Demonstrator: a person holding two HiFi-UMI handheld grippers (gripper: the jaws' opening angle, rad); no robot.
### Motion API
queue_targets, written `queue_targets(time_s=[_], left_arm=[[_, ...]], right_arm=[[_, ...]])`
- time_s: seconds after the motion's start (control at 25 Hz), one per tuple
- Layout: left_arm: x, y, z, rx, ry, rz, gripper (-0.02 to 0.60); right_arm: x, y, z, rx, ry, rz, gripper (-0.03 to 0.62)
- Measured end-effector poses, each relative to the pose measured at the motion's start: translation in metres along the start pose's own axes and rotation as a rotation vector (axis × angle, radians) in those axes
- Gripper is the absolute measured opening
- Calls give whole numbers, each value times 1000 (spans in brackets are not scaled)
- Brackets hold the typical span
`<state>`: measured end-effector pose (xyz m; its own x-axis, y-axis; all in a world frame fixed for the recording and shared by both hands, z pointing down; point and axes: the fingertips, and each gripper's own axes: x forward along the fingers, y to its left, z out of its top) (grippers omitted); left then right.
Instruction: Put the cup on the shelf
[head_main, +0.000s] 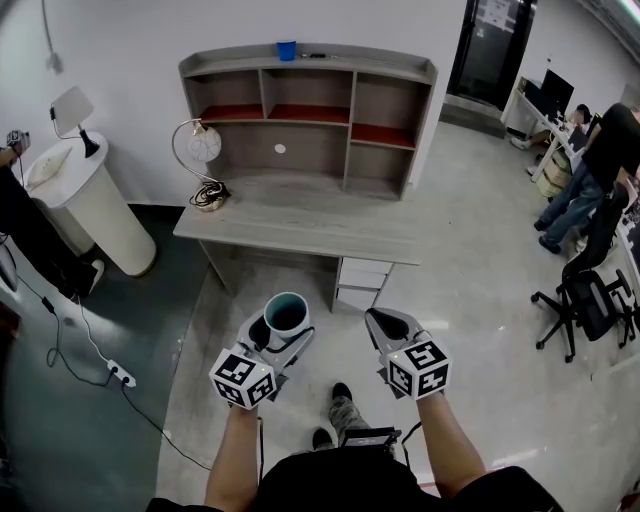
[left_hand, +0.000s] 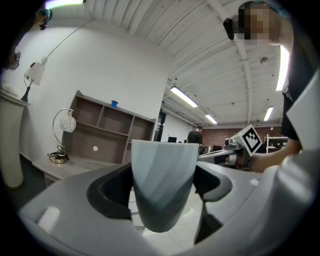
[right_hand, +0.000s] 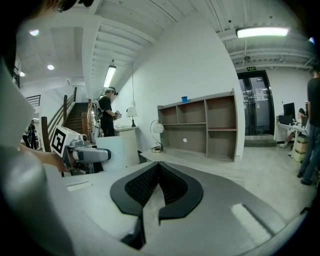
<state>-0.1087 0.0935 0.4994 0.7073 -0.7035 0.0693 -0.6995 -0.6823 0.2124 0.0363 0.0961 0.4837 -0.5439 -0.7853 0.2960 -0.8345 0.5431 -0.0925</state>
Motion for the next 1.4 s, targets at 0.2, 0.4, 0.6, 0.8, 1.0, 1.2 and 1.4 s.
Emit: queue_targets(time_s=[0.2, 0.4, 0.6, 0.8, 1.0, 1.2, 1.4], left_arm=[[19, 19, 2, 8, 10, 18, 370], [49, 42, 14, 16, 17, 30, 370], [86, 63, 27, 18, 10, 46, 370], [124, 81, 34, 17, 8, 57, 370], [161, 96, 46, 21, -5, 69, 370], [187, 108, 50, 16, -7, 83, 370], [206, 113, 48, 15, 8, 86, 370]], right_arm=[[26, -15, 6, 8, -8, 20, 14], [57, -40, 18, 20, -13, 39, 14], [87, -70, 34, 19, -12, 61, 14], [116, -102, 49, 2, -14, 84, 14], [139, -134, 63, -7, -14, 100, 14], [157, -156, 70, -11, -11, 120, 14], [168, -173, 70, -4, -6, 130, 14]])
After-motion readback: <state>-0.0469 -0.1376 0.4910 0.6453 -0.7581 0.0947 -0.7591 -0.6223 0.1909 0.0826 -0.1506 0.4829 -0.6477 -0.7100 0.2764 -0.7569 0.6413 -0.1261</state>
